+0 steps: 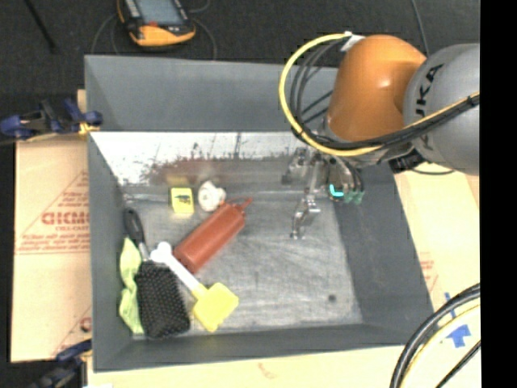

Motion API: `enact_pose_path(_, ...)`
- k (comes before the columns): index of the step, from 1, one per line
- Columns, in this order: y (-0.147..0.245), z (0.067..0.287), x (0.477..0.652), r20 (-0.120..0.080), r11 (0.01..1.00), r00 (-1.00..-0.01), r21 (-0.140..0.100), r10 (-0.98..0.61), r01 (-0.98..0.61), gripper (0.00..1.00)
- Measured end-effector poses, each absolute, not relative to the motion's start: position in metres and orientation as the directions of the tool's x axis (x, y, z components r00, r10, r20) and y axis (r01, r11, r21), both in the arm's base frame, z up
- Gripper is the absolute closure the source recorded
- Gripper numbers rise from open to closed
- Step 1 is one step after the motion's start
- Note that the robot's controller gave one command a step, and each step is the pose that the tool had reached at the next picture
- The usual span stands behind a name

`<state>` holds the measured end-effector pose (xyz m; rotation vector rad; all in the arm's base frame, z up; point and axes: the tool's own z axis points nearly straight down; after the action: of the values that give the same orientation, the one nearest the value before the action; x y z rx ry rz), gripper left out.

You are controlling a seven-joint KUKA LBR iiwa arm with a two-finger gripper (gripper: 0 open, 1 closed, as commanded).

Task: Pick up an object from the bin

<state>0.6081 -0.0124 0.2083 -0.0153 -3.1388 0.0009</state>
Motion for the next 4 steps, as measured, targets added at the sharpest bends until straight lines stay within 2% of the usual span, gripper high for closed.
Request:
enact_pose_path(1, -0.012, 0.213, 0.610, -0.005, 1.000, -1.000, -0.001, 0.010, 0.010, 0.00)
enact_pose_path(2, 0.027, 0.188, 0.613, -0.008, 0.993, -0.993, -0.004, -0.116, -0.116, 0.00)
enact_pose_path(3, 0.073, 0.164, 0.608, -0.003, 0.994, -0.994, 0.001, -0.107, -0.107, 0.00)
enact_pose_path(4, 0.085, 0.153, 0.614, -0.007, 0.979, -0.979, -0.003, -0.205, -0.205, 0.00)
